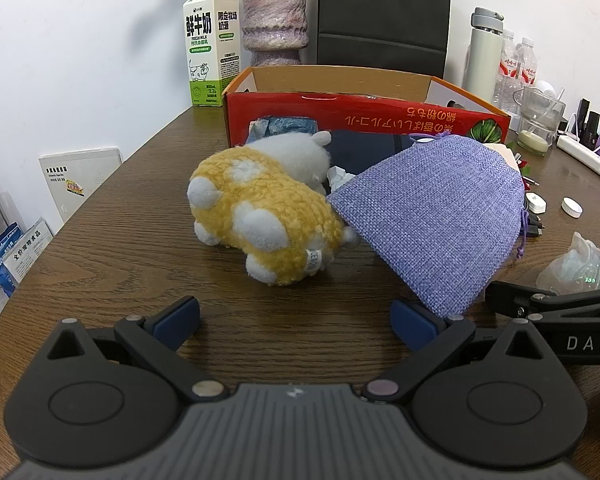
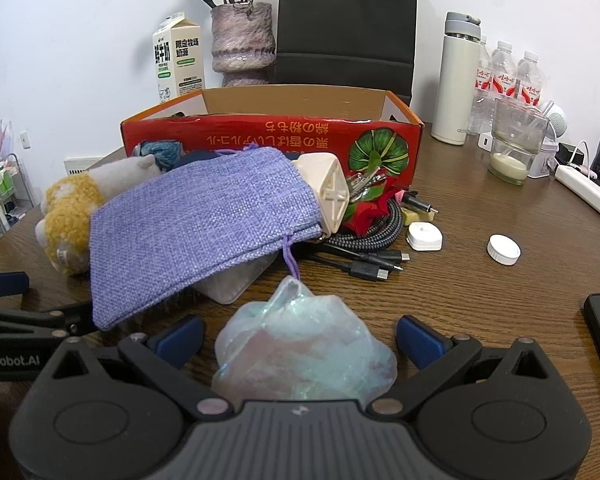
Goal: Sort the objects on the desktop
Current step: 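Grasp the yellow-white plush toy with the left gripper while the right grasps the plastic bag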
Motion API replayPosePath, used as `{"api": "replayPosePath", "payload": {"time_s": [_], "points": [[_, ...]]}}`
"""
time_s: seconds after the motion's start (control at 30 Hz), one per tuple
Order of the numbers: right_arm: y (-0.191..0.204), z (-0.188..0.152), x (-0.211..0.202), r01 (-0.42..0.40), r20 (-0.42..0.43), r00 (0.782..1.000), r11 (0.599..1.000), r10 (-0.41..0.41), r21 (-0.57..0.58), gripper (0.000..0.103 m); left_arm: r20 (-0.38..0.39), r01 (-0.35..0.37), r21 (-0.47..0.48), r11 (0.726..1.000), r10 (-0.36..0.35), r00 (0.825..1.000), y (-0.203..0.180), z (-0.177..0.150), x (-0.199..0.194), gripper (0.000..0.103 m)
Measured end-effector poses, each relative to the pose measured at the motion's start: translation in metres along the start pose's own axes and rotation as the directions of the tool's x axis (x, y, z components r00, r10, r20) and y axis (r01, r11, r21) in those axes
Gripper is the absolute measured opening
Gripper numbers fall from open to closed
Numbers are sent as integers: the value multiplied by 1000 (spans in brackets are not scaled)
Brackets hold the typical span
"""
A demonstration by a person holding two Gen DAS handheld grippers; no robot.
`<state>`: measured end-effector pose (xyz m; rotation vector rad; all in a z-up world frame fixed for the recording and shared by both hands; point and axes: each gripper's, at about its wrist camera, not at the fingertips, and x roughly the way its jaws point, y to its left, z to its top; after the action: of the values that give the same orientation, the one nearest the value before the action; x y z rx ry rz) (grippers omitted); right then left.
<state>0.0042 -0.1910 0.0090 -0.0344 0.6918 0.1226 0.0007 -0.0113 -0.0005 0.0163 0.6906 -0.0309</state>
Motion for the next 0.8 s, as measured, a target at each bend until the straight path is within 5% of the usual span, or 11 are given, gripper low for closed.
{"api": "replayPosePath", "payload": {"time_s": [0.8], "points": [[1, -1, 1, -1, 1, 1000, 1000, 1, -1, 103, -1, -13, -10, 1000, 13, 1000, 0, 1, 2, 103]]}}
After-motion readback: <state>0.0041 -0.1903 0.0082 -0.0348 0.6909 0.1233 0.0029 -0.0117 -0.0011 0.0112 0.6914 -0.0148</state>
